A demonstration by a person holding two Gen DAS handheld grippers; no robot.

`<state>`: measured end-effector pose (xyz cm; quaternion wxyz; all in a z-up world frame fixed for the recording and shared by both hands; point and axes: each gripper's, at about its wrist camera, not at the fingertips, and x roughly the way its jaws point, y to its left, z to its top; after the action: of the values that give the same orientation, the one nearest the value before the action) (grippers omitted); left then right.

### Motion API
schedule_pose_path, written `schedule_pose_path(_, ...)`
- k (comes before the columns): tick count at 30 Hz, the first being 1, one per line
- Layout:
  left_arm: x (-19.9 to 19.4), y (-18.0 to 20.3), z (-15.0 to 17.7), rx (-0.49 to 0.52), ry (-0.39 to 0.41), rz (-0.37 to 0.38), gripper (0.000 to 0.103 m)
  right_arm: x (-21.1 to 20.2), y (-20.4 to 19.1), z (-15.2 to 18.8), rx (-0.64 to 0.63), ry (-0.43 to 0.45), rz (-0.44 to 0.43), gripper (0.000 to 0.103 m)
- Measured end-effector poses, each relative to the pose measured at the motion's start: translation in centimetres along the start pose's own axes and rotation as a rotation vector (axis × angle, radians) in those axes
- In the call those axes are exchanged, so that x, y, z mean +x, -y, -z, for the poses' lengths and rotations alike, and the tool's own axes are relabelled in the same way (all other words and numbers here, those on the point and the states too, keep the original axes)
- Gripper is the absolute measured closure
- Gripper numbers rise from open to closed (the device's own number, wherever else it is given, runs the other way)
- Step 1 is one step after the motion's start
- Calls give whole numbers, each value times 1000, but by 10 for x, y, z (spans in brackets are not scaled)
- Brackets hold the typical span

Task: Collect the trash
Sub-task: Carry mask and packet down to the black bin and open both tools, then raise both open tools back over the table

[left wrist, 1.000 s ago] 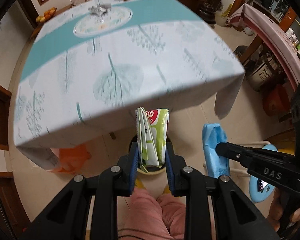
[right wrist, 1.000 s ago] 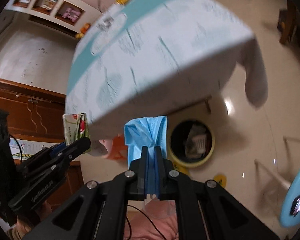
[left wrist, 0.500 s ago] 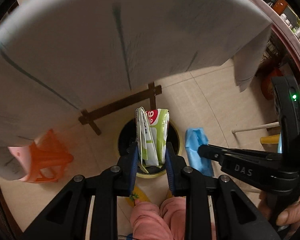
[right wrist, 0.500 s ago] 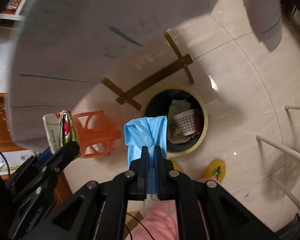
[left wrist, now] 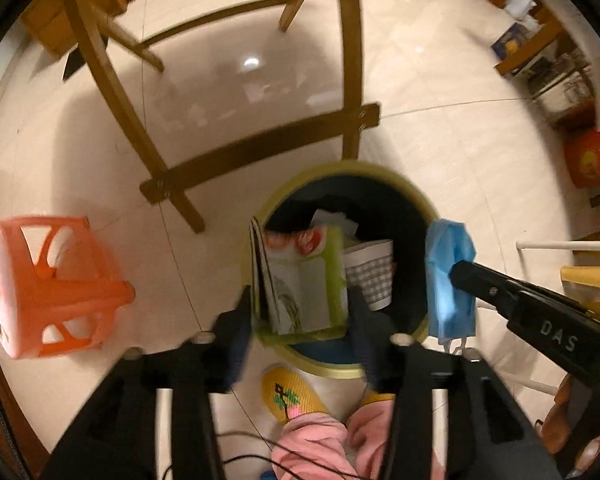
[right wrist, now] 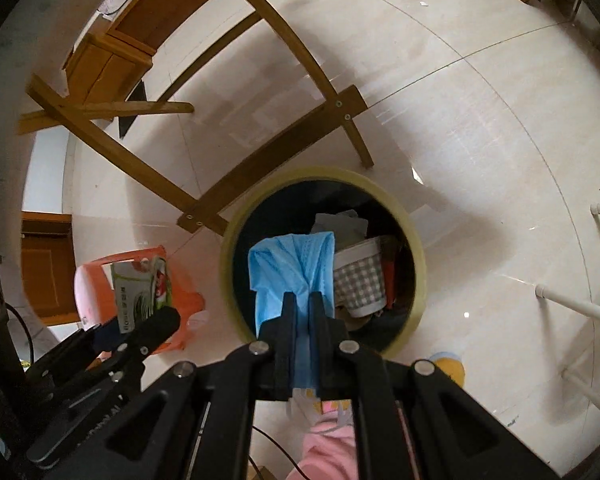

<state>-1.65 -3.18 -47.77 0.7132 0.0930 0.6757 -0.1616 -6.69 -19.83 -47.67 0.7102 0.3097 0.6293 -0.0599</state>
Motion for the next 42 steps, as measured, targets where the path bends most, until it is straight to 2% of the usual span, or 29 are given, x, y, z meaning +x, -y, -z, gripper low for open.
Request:
schedule_pose_path(1, 3, -3, 1, -14, -8, 3, 34, 6, 1, 0, -5, -1, 2, 94)
schedule_pose_path(5, 25, -14, 1, -99, -48, 39, 25, 22, 7, -2, -20, -22, -7, 89)
schedule_pose_path(9, 31, -17, -2, -138, -53, 48, 25, 28, 11, -4, -32, -37, -12, 68)
schedule_pose_path(21, -8, 6, -11, -72, 6, -7, 25, 14, 16, -8, -24, -14, -34, 65)
schedule_pose_path(28, -47, 19, -4, -44, 42, -43, 25, -12, 12, -10, -15, 8, -39, 65)
schedule_pose_path(33, -89, 25, 4, -18, 69, -56, 25, -43, 1, -8, -16, 20, -48, 65)
schedule_pose_path(42, -203, 21, 20, -11, 118, -27, 25, -125, -34, 0, -46, 43, -70, 65)
